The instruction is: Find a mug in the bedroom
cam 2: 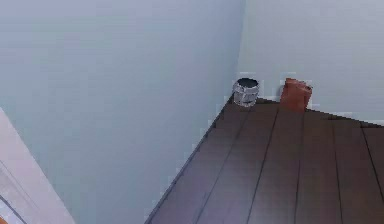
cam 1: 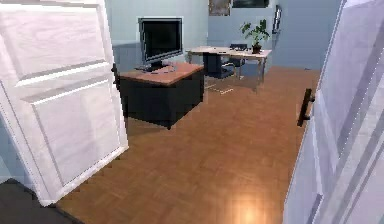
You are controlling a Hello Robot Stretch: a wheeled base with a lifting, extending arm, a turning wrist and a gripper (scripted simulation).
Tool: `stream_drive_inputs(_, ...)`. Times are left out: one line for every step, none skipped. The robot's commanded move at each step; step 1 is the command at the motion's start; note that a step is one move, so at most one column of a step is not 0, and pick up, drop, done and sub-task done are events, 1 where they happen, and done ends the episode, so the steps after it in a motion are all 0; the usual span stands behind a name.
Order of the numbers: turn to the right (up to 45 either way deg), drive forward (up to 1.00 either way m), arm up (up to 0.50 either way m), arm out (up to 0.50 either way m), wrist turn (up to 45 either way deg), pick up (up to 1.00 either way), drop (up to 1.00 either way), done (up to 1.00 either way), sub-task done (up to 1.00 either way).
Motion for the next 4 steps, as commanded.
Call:
stream_drive_inputs(6.0, 0.00, 0.00, 0.00, 0.0, 0.00, 0.00, 0.00, 0.00)
stream_drive_inputs(0.0, 1.00, 0.00, 0.00, 0.0, 0.00, 0.00, 0.00, 0.00)
stream_drive_inputs(9.0, 0.00, 0.00, 0.00, 0.0, 0.00, 0.00, 0.00, 0.00)
stream_drive_inputs(0.0, 0.25, 0.00, 0.00, 0.0, 0.00, 0.00, 0.00, 0.00)
